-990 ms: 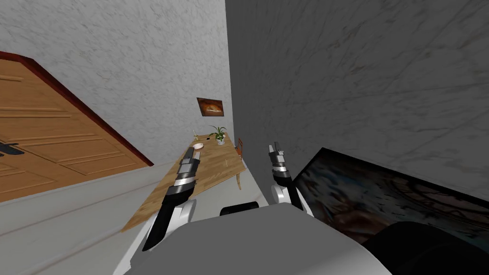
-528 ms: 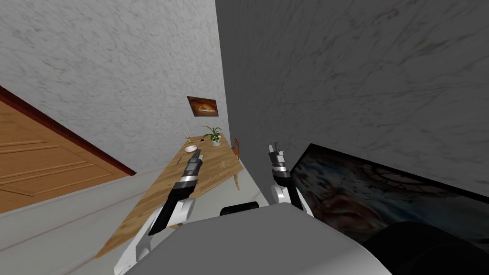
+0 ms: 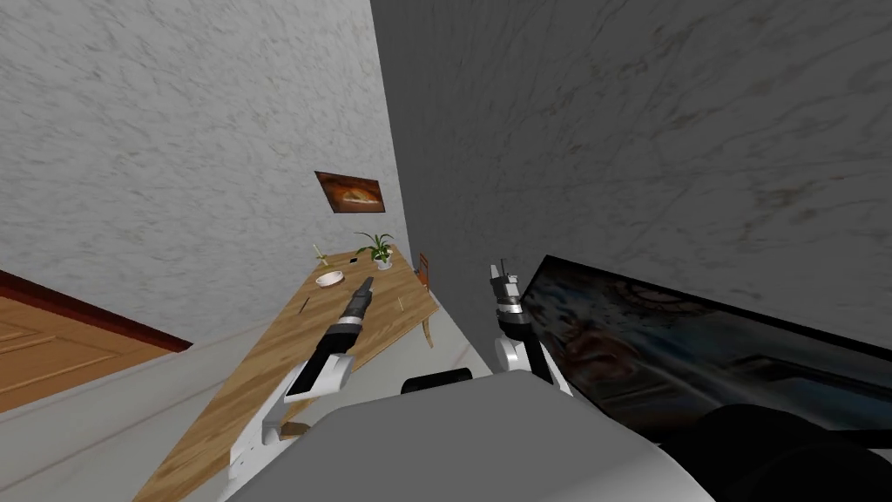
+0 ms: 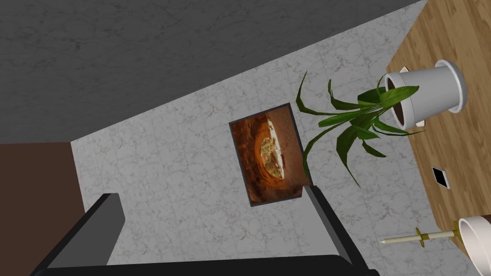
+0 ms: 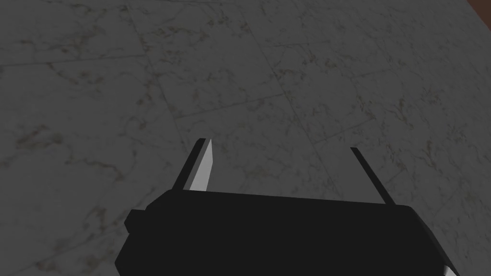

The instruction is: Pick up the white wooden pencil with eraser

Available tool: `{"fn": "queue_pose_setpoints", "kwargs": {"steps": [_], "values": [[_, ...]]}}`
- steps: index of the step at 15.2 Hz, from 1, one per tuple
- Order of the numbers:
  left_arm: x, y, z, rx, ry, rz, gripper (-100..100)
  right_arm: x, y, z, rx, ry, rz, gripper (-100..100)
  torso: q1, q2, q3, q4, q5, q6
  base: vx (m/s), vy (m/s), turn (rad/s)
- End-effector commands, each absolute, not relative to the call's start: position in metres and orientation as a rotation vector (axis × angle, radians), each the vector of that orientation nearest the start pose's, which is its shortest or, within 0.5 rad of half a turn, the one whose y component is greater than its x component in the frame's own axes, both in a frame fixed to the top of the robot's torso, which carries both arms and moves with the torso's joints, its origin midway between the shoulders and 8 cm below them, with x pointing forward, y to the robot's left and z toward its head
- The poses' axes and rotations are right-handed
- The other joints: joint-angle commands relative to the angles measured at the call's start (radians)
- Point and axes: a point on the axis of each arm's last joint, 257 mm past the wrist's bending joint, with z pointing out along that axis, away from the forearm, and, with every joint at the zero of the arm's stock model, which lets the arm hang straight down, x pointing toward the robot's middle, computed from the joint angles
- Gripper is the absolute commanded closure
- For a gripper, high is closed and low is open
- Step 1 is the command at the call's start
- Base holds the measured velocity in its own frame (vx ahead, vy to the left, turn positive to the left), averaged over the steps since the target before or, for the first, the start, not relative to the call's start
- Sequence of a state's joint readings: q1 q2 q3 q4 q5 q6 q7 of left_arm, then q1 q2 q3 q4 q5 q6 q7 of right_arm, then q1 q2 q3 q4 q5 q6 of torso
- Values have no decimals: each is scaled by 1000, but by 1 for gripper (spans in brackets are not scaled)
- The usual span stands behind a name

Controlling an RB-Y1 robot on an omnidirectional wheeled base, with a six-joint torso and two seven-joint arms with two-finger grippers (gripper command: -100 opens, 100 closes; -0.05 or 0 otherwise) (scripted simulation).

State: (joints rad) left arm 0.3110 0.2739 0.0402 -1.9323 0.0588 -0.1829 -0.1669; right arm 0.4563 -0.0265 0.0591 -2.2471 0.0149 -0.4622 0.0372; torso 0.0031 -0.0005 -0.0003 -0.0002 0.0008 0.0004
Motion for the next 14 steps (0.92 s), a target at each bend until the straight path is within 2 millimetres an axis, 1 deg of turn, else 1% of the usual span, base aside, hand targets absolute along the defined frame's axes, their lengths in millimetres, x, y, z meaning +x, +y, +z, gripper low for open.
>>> {"fn": "queue_pose_setpoints", "kwargs": {"steps": [1,2,3,4,5,6,7,8,9,10,11,12,13,14], "values": [[457,319,-144,-783,1191,-962,-100,363,-252,16,645,678,1326,0,0,0,0,0,0,0,-7,29,-39],[467,326,-156,-796,1233,-931,-100,363,-252,16,646,678,1326,0,0,0,0,0,0,-1,-5,25,-163],[467,329,-165,-809,1244,-922,-100,363,-252,16,645,678,1326,0,0,0,0,0,0,0,-6,27,-194],[476,335,-170,-812,1277,-897,-100,363,-252,16,646,678,1326,0,0,0,0,0,0,0,-5,33,-271],[476,338,-180,-829,1292,-885,-100,363,-252,16,645,678,1326,0,0,0,0,0,0,1,-7,39,-224],[476,340,-185,-837,1299,-879,-100,363,-252,16,645,678,1326,0,0,0,0,0,0,0,-8,31,-68],[484,348,-195,-849,1342,-844,-100,363,-252,16,646,678,1326,0,0,0,0,0,0,0,-6,24,-190],[483,352,-206,-866,1355,-832,-100,363,-252,16,645,678,1326,0,-1,0,0,0,0,0,-7,28,-218],[491,361,-214,-871,1389,-800,-100,363,-252,16,645,678,1326,0,-1,0,0,0,0,0,-6,34,-310],[490,366,-227,-896,1411,-782,-100,363,-252,16,645,678,1326,0,0,0,0,0,0,1,-8,40,-239],[490,366,-227,-896,1411,-782,-100,363,-252,16,645,678,1326,0,0,0,0,0,0,0,-9,33,-55],[497,376,-238,-908,1451,-743,-100,363,-252,16,646,678,1326,0,0,0,0,0,0,-1,-8,28,-198],[495,380,-248,-927,1468,-729,-100,363,-252,16,645,678,1326,0,0,0,0,0,0,0,-6,31,-226],[504,388,-248,-921,1490,-704,-100,363,-252,16,645,678,1326,0,0,0,0,0,0,0,-5,30,-322]]}}
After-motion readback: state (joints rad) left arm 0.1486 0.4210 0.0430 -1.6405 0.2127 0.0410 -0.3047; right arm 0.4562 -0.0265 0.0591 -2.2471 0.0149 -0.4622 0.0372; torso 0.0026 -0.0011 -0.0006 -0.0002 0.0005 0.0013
